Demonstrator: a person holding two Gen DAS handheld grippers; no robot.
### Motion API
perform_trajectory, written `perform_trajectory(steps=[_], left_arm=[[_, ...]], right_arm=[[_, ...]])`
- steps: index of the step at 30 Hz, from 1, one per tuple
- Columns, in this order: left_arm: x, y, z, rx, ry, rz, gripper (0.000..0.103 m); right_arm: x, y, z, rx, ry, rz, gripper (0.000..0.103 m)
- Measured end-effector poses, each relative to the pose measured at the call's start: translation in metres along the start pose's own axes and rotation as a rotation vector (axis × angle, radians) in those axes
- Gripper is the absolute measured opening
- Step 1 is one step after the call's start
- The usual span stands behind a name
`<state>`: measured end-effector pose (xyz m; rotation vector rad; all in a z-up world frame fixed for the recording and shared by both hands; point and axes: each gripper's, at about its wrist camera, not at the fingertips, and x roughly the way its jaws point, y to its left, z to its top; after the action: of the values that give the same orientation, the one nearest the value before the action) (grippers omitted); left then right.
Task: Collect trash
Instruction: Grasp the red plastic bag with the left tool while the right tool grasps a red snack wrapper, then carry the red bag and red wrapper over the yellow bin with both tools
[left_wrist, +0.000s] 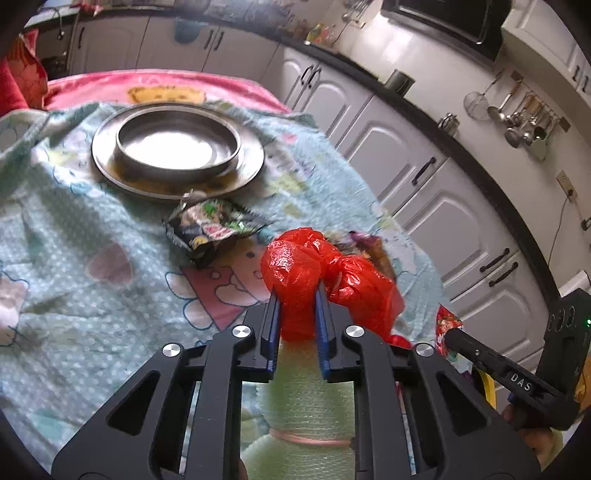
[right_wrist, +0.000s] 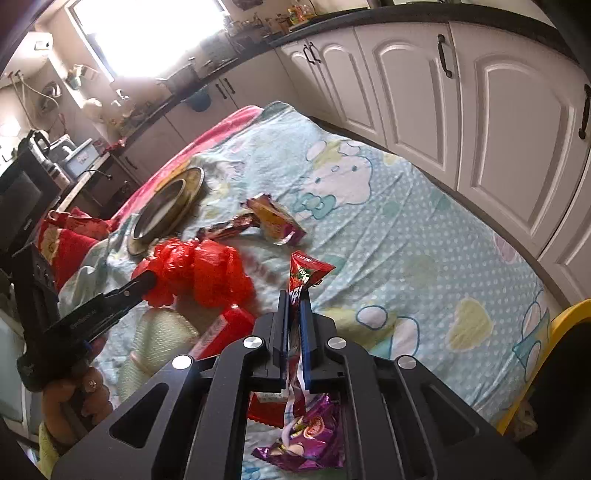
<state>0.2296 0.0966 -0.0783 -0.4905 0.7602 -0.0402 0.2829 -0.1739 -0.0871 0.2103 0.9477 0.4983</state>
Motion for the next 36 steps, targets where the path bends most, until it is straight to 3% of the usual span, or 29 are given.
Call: perform_trajectory(steps=[15, 36], left_arm=[[-0.062, -0.045, -0.002, 0.141, -0.152, -0.030, 0.009], [-0.084, -0.109, -0.023, 0.285, -0.160, -0.111, 0.009]], right_arm=[[-0.042, 0.011, 0.005, -0.034, -0.111, 0.027, 0.006], [-0.124, -0.006, 0.004, -0.084, -0.284, -0.058, 0.006]])
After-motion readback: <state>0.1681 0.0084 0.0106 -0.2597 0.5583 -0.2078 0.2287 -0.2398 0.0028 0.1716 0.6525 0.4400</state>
